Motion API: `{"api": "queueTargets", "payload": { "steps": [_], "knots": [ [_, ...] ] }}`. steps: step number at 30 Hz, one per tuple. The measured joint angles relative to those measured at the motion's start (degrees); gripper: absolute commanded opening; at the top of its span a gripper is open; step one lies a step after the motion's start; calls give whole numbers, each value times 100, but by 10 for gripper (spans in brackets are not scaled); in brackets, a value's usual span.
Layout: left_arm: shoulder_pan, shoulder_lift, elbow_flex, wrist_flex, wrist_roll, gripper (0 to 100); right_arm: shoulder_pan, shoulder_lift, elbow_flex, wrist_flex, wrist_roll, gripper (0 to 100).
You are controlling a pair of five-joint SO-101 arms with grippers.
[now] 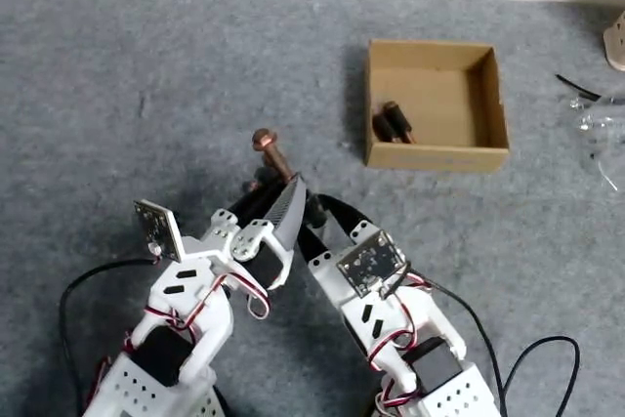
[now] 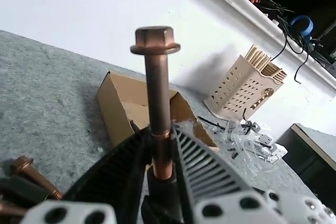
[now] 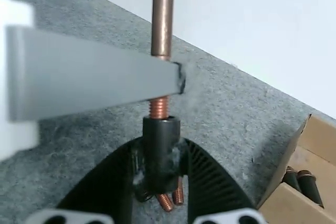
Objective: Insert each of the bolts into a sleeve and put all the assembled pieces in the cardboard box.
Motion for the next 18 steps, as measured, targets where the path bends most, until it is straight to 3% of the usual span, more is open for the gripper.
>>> {"api": "queueTargets", "payload": {
  "steps": [18],
  "knots": [
    [246, 35, 0, 237, 0, 6, 9, 0, 0, 0, 0, 5]
  ]
}}
